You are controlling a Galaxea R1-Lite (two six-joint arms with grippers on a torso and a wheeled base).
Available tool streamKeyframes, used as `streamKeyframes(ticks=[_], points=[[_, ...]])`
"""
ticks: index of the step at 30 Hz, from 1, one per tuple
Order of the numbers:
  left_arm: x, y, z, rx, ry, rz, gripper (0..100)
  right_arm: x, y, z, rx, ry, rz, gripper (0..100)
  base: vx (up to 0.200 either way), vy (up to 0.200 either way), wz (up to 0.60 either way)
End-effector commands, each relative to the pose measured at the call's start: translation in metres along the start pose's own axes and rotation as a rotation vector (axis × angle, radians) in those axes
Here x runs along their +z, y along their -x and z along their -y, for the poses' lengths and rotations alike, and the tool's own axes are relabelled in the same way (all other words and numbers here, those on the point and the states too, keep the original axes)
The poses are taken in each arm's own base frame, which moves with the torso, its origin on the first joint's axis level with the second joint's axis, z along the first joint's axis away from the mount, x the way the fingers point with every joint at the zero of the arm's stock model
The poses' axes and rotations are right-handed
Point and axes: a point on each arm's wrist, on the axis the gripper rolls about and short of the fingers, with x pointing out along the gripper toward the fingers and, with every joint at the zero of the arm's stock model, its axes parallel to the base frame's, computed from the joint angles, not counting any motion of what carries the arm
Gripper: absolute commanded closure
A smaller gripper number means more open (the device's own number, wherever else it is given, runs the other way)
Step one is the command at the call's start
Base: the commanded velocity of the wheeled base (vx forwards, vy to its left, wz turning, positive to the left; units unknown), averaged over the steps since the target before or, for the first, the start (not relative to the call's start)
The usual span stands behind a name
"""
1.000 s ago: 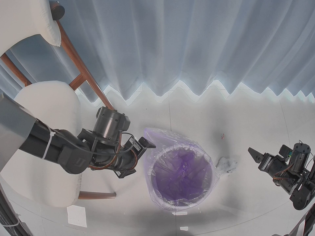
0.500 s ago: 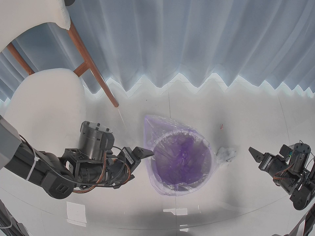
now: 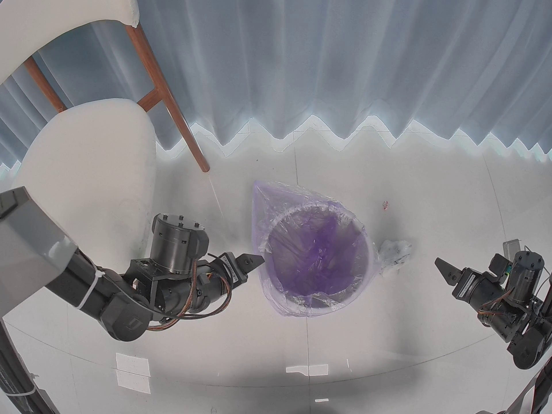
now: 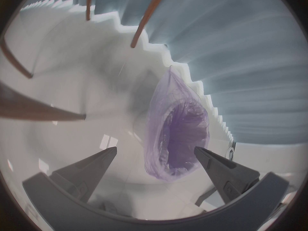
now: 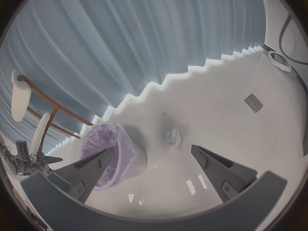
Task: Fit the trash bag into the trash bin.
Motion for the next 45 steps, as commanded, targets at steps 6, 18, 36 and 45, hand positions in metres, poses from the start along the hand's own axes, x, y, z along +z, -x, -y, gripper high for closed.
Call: streamKeyframes(ticks=[6, 18, 36, 45], points=[[-0.005, -0.046, -0.018, -0.025, -0.179, 0.055, 0, -0.007, 0.002, -0.002, -0.007, 0.002, -0.027, 0, 0.000, 0.000, 0.00], [0.000, -0.074, -0.030, -0.007, -0.205, 0.093, 0, -0.007, 0.002, -0.003, -0.002, 0.004, -0.026, 0, 0.000, 0.000, 0.00], [0.002, -0.080, -0.043, 0.046, -0.190, 0.109, 0, -0.007, 0.003, -0.003, -0.002, 0.006, -0.024, 0, 0.000, 0.000, 0.00], [-0.005, -0.073, -0.026, -0.046, -0.209, 0.154, 0, -0.007, 0.003, -0.003, -0.002, 0.006, -0.024, 0, 0.000, 0.000, 0.00]])
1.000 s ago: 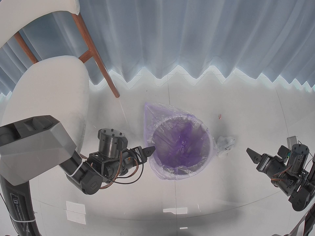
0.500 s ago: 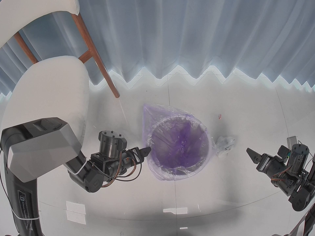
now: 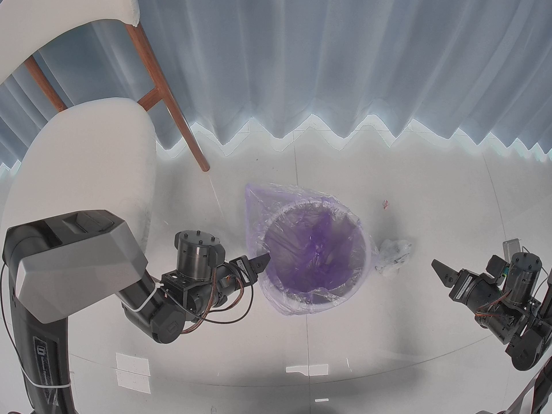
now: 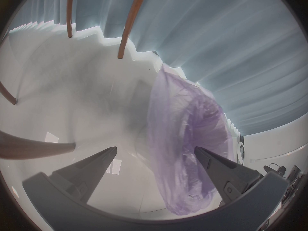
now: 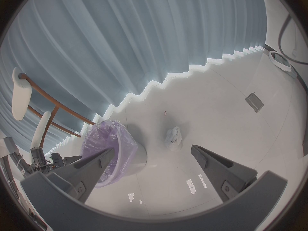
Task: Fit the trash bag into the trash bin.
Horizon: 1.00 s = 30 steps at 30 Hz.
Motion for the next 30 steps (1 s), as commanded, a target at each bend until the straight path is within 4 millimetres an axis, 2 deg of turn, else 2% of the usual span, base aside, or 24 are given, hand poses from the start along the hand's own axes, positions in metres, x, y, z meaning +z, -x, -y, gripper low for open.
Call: streamKeyframes(ticks=[1, 6, 19, 20, 30], points=[[-0.003, 0.005, 0.007, -0.016, -0.009, 0.002, 0, -0.003, 0.003, 0.002, -0.008, 0.001, -0.017, 0, 0.000, 0.000, 0.00], [-0.012, 0.009, 0.000, 0.030, -0.028, -0.012, 0, -0.003, 0.003, 0.001, -0.008, 0.002, -0.018, 0, 0.000, 0.000, 0.00], [-0.009, 0.009, -0.001, 0.023, -0.017, 0.013, 0, -0.003, 0.003, 0.002, -0.022, 0.004, -0.010, 0, 0.000, 0.000, 0.00], [-0.010, 0.008, -0.002, 0.024, -0.017, 0.012, 100, -0.003, 0.003, 0.002, -0.022, 0.004, -0.010, 0, 0.000, 0.000, 0.00], [-0.019, -0.004, 0.000, 0.015, -0.022, -0.002, 100, -0.003, 0.003, 0.002, -0.029, 0.001, -0.010, 0, 0.000, 0.000, 0.00]])
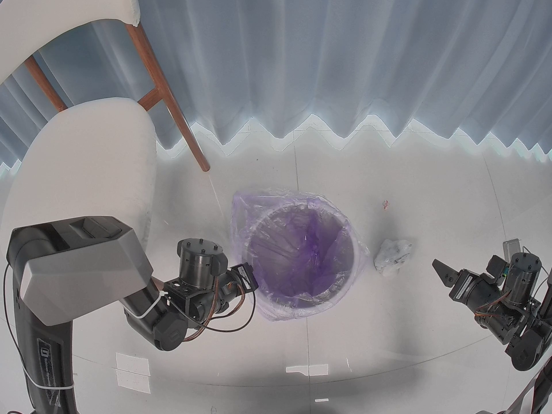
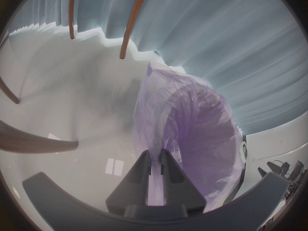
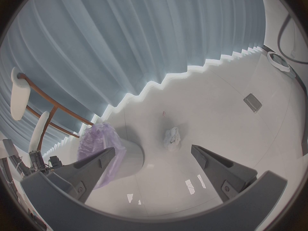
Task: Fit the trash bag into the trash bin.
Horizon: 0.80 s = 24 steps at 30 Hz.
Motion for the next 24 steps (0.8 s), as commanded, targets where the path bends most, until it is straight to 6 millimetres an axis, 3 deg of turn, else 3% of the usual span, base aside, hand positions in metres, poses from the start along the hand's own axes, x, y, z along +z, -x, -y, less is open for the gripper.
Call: streamKeyframes(ticks=[1, 12, 17, 21, 24], points=[[-0.006, -0.007, 0.001, -0.007, -0.004, -0.008, 100, -0.003, 0.003, 0.002, -0.012, 0.001, -0.015, 0, 0.000, 0.000, 0.00], [0.001, -0.003, 0.003, -0.014, 0.002, 0.048, 100, -0.003, 0.003, 0.002, -0.011, 0.001, -0.016, 0, 0.000, 0.000, 0.00], [0.007, 0.012, 0.018, -0.039, -0.001, 0.090, 100, -0.003, 0.003, 0.002, -0.013, 0.001, -0.013, 0, 0.000, 0.000, 0.00], [0.001, 0.029, 0.030, -0.080, -0.011, 0.080, 100, -0.003, 0.003, 0.002, -0.013, 0.001, -0.014, 0, 0.000, 0.000, 0.00], [-0.003, 0.029, 0.029, -0.089, -0.012, 0.079, 100, -0.003, 0.003, 0.002, -0.012, 0.003, -0.015, 0, 0.000, 0.000, 0.00]])
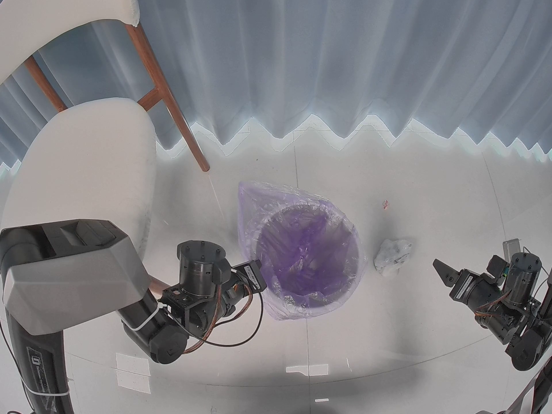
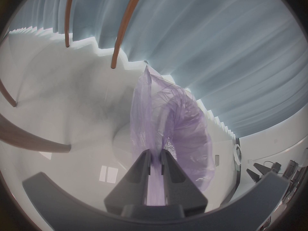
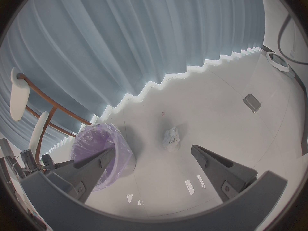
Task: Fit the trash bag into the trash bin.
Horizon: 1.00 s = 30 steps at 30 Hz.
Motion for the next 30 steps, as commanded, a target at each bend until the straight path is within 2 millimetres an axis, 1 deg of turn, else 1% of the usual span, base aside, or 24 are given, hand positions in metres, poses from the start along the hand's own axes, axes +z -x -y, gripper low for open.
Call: streamKeyframes(ticks=[1, 3, 5, 7, 9, 11, 12, 18, 19, 24, 27, 29, 30], points=[[-0.002, 0.007, 0.003, -0.017, -0.005, 0.000, 100, -0.003, 0.003, 0.002, -0.008, 0.003, -0.017, 0, 0.000, 0.000, 0.00], [-0.012, 0.002, -0.004, -0.008, -0.007, -0.001, 100, -0.003, 0.003, 0.002, -0.007, 0.004, -0.017, 0, 0.000, 0.000, 0.00], [-0.017, -0.001, -0.005, -0.026, -0.005, 0.017, 100, -0.003, 0.003, 0.002, -0.007, 0.003, -0.015, 0, 0.000, 0.000, 0.00], [-0.029, 0.003, -0.003, -0.049, -0.016, 0.014, 100, -0.003, 0.003, 0.002, -0.007, 0.003, -0.015, 0, 0.000, 0.000, 0.00], [-0.042, 0.009, -0.006, -0.036, -0.039, -0.030, 100, -0.003, 0.003, 0.002, -0.007, 0.003, -0.014, 0, 0.000, 0.000, 0.00], [-0.045, 0.011, -0.006, -0.037, -0.049, -0.041, 100, -0.003, 0.003, 0.002, -0.007, 0.003, -0.015, 0, 0.000, 0.000, 0.00], [-0.048, 0.013, -0.005, -0.039, -0.059, -0.051, 0, -0.003, 0.003, 0.001, -0.006, 0.004, -0.016, 0, 0.000, 0.000, 0.00], [-0.043, 0.014, -0.002, -0.042, -0.057, -0.024, 0, -0.004, 0.003, -0.001, 0.007, 0.007, -0.024, 0, 0.000, 0.000, 0.00], [-0.036, 0.016, -0.001, -0.046, -0.063, -0.004, 0, -0.009, 0.003, -0.007, 0.035, 0.019, -0.045, 0, 0.000, 0.000, 0.00], [-0.023, 0.021, 0.003, -0.060, -0.071, 0.032, 0, -0.019, 0.003, -0.018, 0.084, 0.043, -0.093, 0, 0.000, 0.000, 0.00], [-0.013, 0.036, 0.009, -0.073, -0.067, 0.047, 0, -0.023, 0.004, -0.024, 0.108, 0.054, -0.109, 0, 0.000, 0.000, 0.00], [-0.013, 0.043, 0.007, -0.066, -0.070, 0.035, 0, -0.024, 0.004, -0.024, 0.110, 0.055, -0.111, 0, 0.000, 0.000, 0.00], [-0.017, 0.053, 0.001, -0.047, -0.077, 0.009, 0, -0.025, 0.003, -0.024, 0.107, 0.056, -0.120, 0, 0.000, 0.000, 0.00]])
